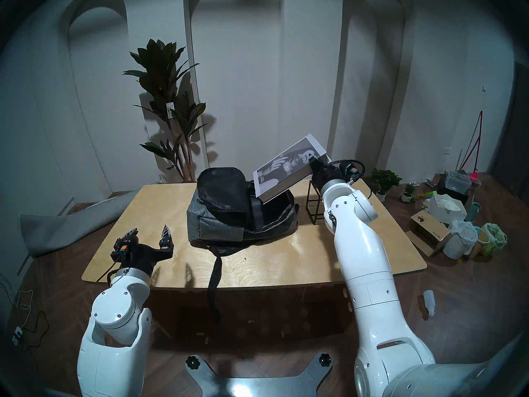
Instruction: Put the book into the bag and close the bag
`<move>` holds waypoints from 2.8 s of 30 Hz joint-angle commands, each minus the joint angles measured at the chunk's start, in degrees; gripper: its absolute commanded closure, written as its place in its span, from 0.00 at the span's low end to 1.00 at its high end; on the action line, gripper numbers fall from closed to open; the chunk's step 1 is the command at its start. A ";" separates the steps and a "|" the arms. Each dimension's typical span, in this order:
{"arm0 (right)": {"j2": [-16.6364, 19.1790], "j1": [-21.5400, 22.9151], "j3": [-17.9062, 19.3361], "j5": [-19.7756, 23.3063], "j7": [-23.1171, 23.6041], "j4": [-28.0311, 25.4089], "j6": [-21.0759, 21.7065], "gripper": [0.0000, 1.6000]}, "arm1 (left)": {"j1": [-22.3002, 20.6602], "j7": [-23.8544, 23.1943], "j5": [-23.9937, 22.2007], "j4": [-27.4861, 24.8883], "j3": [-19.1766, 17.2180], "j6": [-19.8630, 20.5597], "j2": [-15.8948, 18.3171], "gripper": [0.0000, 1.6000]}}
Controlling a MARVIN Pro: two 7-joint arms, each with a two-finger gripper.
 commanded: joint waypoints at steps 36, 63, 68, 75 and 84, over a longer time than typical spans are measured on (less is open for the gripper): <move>-3.70 2.93 -5.50 -0.85 5.36 11.31 -5.02 1.00 | -1.03 2.06 -0.91 0.06 -0.40 -0.83 -0.01 0.00; -4.85 1.03 -8.97 0.13 3.93 12.70 -3.40 1.00 | -0.87 2.74 -1.13 -0.10 -0.27 -0.90 0.46 0.00; -5.55 1.63 -10.23 -0.27 3.10 14.27 -3.57 1.00 | -0.83 2.75 -1.18 -0.23 -0.35 -0.83 0.59 0.00; -5.98 1.79 -11.22 -0.52 2.99 15.46 -3.61 1.00 | -0.71 2.87 -1.24 -0.32 -0.53 -0.89 0.57 0.00; -6.46 1.65 -11.98 0.31 1.82 15.54 -1.90 1.00 | -0.62 3.00 -1.31 -0.32 -0.73 -1.19 0.42 0.00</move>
